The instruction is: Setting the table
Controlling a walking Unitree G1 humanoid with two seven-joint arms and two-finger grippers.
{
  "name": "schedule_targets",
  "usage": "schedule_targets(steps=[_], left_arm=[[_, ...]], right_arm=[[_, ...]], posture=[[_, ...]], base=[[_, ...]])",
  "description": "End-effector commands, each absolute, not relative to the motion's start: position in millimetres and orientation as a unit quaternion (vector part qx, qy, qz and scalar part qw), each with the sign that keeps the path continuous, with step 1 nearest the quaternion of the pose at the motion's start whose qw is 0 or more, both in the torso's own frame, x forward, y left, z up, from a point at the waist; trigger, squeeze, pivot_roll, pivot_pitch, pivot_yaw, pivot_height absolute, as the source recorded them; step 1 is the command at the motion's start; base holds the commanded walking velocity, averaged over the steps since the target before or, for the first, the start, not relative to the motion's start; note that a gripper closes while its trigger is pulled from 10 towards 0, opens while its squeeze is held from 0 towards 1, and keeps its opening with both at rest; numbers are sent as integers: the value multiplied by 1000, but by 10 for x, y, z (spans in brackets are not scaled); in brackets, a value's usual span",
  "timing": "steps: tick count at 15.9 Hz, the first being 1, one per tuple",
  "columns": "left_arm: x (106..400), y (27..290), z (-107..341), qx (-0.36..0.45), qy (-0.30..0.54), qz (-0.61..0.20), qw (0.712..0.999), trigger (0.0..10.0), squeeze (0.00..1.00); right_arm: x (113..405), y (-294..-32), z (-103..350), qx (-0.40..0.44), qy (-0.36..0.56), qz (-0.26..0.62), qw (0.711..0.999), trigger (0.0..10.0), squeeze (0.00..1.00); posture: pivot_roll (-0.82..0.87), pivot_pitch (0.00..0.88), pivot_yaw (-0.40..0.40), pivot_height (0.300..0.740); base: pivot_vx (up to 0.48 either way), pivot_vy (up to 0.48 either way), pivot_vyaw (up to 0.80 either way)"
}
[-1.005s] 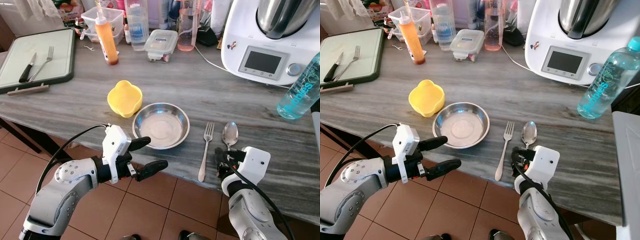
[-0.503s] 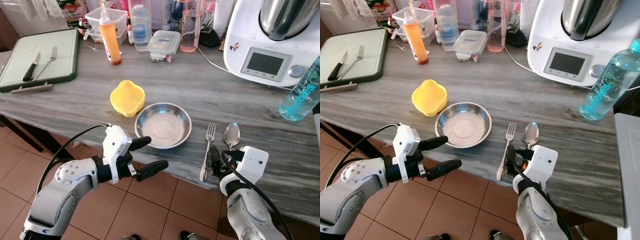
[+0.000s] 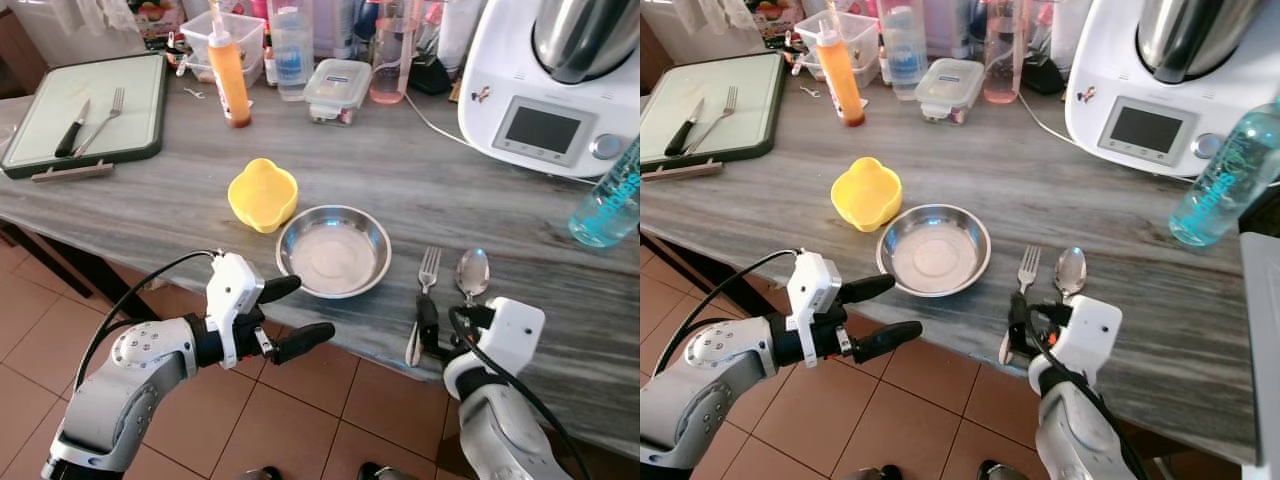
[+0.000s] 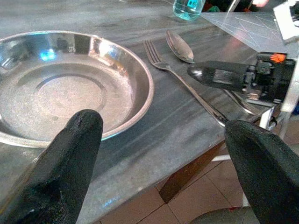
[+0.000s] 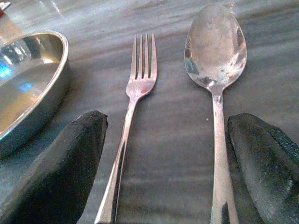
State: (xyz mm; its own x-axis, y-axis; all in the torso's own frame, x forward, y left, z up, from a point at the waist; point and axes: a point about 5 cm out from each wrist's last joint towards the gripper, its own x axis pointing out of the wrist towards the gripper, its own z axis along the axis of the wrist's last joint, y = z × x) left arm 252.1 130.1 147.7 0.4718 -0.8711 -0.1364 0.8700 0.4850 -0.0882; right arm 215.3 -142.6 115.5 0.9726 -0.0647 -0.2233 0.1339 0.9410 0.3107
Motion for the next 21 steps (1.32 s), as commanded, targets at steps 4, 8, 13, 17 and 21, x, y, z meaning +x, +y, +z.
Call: schedule_targets(steps=[4, 8, 13, 17, 21], left_arm=[[2525, 1317, 1443, 2, 85, -512, 855, 10000, 0], [2539, 1336, 1425, 3, 86, -513, 854, 10000, 0], [2551, 1349, 1406, 5, 86, -516, 852, 10000, 0], [2553, 1360, 1380, 5, 89, -517, 851, 10000, 0], [2560, 1360, 1362, 6, 89, -518, 851, 10000, 0]], right_arm=[[2006, -1406, 1091, 176, 133, -60, 973, 10000, 1000], [1922, -1379, 1132, 170, 132, -43, 976, 10000, 1000], [1843, -1372, 1177, 180, 126, -32, 975, 10000, 224], [1808, -1360, 1184, 188, 124, -25, 974, 10000, 224], [1812, -1329, 1212, 193, 117, -11, 974, 10000, 224]], posture=[[46, 166, 42, 740], [45, 170, 48, 740], [45, 170, 55, 740], [41, 172, 58, 740], [40, 171, 59, 740]], base=[[0, 0, 0], [0, 0, 0], [0, 0, 0], [0, 0, 0], [0, 0, 0]])
